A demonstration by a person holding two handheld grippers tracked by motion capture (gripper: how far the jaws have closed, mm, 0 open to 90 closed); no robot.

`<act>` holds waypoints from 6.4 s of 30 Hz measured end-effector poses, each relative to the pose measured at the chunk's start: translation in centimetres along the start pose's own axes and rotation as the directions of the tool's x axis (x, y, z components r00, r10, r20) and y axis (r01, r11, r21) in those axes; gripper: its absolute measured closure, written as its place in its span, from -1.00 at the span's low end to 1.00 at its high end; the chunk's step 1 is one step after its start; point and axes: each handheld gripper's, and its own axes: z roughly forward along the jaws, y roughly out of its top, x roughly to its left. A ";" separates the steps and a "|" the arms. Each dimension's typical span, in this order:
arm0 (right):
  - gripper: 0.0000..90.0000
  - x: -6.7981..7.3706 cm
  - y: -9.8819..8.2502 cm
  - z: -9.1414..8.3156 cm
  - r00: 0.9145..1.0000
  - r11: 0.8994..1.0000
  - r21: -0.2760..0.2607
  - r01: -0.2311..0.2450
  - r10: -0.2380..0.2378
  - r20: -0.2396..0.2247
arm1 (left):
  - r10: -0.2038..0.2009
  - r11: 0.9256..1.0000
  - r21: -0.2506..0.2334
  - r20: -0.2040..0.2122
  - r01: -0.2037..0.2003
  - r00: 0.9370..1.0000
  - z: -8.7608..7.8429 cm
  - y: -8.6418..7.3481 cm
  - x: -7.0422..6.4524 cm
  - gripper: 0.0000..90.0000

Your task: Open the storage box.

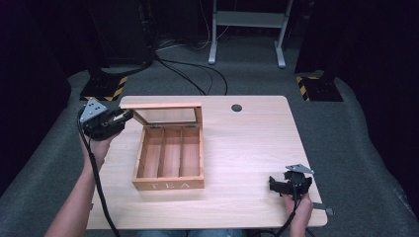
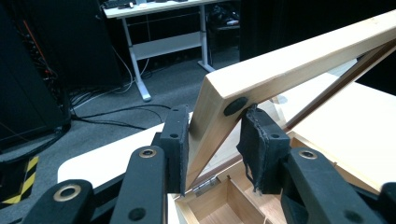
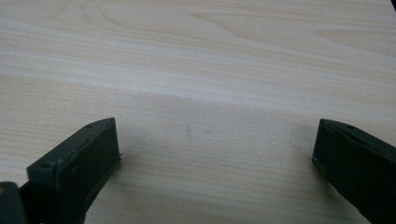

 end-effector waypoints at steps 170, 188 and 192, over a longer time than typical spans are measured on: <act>-1.00 0.0 0.0 0.0 1.000 1.000 0.003 0.005 -0.005 0.000 | -0.122 0.989 0.100 0.108 0.111 0.987 -3.7 -14.6 -5.2 0.08; -1.00 0.0 0.0 0.0 1.000 1.000 -0.004 0.004 -0.004 0.000 | -0.194 0.966 0.199 0.150 0.163 0.969 -3.7 -16.0 -4.6 -0.32; -1.00 0.0 0.0 0.0 1.000 1.000 -0.004 0.003 -0.003 0.000 | -0.196 0.963 0.213 0.144 0.163 0.970 -4.2 -16.3 -4.6 -0.59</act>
